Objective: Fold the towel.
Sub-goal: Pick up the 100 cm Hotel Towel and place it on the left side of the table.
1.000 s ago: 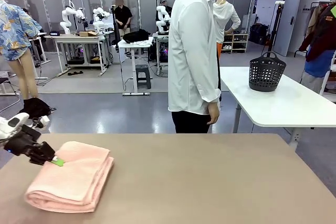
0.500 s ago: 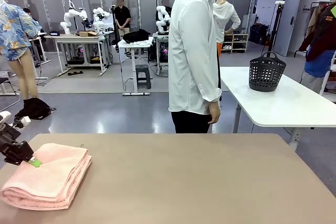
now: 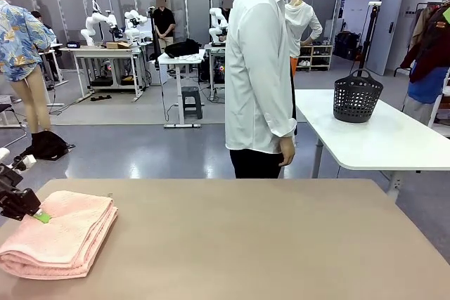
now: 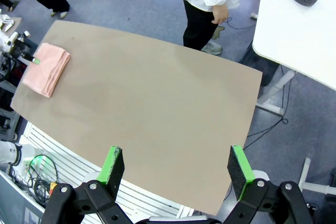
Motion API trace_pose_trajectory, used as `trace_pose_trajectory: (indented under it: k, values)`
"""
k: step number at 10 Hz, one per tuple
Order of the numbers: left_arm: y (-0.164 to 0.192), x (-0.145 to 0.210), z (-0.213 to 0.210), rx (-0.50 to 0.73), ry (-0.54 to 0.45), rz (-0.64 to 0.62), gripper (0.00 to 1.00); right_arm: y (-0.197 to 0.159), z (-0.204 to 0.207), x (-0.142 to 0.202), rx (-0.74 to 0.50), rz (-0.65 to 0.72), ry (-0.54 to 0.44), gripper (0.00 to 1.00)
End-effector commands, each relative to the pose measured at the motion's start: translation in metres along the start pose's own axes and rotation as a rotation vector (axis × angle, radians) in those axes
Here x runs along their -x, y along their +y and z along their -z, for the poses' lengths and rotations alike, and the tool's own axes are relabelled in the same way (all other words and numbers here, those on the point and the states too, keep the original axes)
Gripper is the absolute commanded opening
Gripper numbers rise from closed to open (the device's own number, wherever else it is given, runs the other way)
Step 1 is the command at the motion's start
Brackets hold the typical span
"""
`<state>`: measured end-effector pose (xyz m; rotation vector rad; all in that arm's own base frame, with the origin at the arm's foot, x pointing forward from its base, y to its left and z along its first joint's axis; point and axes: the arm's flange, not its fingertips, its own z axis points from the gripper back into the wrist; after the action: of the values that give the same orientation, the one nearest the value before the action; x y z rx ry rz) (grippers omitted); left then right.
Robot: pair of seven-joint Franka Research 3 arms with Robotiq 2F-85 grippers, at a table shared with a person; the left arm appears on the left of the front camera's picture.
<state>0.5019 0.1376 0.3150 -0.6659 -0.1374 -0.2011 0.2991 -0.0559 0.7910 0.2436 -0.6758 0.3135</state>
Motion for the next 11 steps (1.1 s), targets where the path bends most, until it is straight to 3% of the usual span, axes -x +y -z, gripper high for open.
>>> trace_pose_trajectory:
  k: [1,3,4,5,11]
  values:
    - [-0.001,0.001,0.001,0.012,0.007,-0.001,0.07,0.0,-0.001,0.0,0.003,0.001,0.002,1.0]
    - [-0.001,0.001,0.001,0.012,0.007,-0.001,0.07,0.0,-0.001,0.0,0.003,0.001,0.002,1.0]
    - [0.0,0.0,0.0,0.0,0.0,0.0,0.15,0.0,-0.001,0.0,0.003,0.001,0.002,1.0]
    - [-0.012,-0.001,0.005,-0.037,-0.011,0.019,0.15,0.0,-0.001,0.0,0.003,0.001,0.002,1.0]
    - [0.011,0.005,-0.011,-0.089,-0.038,0.007,0.15,0.0,-0.001,0.0,0.003,0.001,0.002,1.0]
